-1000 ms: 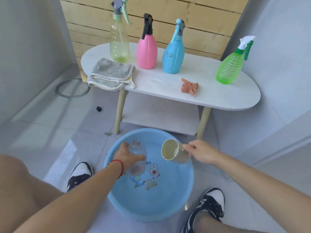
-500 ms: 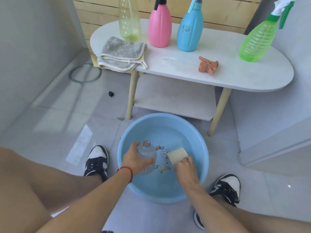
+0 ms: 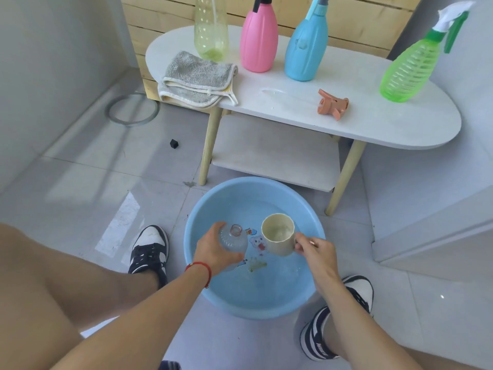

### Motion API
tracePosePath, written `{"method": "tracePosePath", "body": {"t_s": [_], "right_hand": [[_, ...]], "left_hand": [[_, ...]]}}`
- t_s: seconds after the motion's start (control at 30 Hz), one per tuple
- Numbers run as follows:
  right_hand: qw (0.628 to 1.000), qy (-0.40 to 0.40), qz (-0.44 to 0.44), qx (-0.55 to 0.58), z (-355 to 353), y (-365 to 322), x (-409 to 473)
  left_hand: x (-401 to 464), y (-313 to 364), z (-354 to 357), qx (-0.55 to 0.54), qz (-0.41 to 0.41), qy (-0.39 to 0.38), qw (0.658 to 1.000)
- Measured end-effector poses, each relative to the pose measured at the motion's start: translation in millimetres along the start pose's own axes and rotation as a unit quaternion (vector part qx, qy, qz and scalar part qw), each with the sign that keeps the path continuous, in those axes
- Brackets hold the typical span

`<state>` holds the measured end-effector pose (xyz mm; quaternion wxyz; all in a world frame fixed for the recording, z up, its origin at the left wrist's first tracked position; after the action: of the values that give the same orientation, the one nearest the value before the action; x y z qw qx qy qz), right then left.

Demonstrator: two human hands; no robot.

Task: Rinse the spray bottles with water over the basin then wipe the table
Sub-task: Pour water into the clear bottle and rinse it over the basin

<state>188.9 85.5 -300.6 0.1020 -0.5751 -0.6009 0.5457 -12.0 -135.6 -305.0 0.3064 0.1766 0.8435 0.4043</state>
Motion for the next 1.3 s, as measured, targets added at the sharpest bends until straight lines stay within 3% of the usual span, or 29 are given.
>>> {"method": "tracePosePath", "body": {"t_s": [0.27, 0.53, 0.83, 1.3], "right_hand": [[0.99, 0.042, -0.13, -0.029, -11.3, -81.2, -40.4], [0.967, 0.07, -0.223, -0.103, -3.9, -112.5, -59.0], [0.909, 0.098, -0.351, -0.203, 12.5, -134.1, -79.3], [0.872, 0.124, -0.395, -0.262, 12.1, -133.7, -78.1]], "left_hand": [[-0.8, 13.3, 13.2, 0.01, 0.037, -0.021, 0.999], [0.4, 15.5, 15.4, 0.019, 0.045, -0.022, 0.999], [0.5, 13.7, 14.6, 0.03, 0.043, -0.022, 0.998], [2.3, 10.9, 19.6, 0.047, 0.032, -0.037, 0.998]]}}
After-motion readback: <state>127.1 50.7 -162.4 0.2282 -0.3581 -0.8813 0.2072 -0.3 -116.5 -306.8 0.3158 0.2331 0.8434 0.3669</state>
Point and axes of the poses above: each hand's wrist, its own x-axis towards the middle knuckle, its own z-axis out of the palm, y = z × x, the point moved 9 cm from there along x, towards the middle knuckle, and after that the axes turned 5 degrees about z, right-handed, at the moved point
